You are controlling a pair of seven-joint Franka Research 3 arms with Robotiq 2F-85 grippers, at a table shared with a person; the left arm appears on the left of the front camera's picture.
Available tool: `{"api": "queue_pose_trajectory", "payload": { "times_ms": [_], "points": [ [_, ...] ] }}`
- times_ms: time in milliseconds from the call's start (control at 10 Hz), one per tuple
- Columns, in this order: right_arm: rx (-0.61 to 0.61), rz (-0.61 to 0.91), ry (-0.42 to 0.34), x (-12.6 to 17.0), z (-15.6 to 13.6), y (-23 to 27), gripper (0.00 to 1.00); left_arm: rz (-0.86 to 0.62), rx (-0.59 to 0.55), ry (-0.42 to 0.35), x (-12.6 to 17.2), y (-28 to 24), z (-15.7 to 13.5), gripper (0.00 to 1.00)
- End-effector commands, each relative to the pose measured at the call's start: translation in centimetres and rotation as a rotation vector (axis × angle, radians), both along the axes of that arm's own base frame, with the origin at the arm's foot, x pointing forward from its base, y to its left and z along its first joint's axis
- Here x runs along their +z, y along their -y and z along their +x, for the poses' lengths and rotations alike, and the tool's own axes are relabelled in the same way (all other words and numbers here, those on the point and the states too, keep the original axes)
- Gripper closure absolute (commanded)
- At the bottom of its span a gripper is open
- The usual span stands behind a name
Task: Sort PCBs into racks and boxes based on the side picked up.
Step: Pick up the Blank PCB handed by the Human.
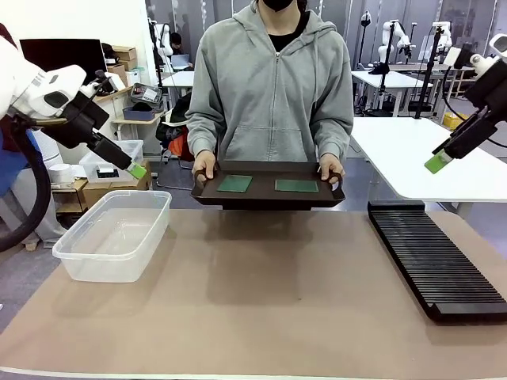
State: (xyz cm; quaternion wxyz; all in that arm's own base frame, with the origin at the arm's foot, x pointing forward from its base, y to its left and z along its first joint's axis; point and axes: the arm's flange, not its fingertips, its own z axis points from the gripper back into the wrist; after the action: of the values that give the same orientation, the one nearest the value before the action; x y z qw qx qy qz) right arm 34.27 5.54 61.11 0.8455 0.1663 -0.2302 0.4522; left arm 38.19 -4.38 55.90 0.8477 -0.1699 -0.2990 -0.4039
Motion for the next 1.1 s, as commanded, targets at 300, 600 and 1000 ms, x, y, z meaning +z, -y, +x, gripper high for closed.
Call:
{"api": "queue_pose_trajectory", "payload": {
  "times_ms": [300, 600, 1000],
  "points": [
    [0.008, -0.019, 0.010, 1.8, -0.9, 0.3, 0.00, 0.011, -0.052, 0.074, 2.5, -0.8, -1.2, 0.00],
    [0.028, 0.025, 0.089, 7.5, -2.7, 2.9, 0.00, 0.041, -0.100, 0.247, 8.1, -3.3, -4.3, 0.00],
    [0.011, 0.002, 0.121, 14.0, -5.2, 4.1, 0.00, 0.064, -0.067, 0.363, 12.5, -5.4, -6.3, 0.00]
  ]
}}
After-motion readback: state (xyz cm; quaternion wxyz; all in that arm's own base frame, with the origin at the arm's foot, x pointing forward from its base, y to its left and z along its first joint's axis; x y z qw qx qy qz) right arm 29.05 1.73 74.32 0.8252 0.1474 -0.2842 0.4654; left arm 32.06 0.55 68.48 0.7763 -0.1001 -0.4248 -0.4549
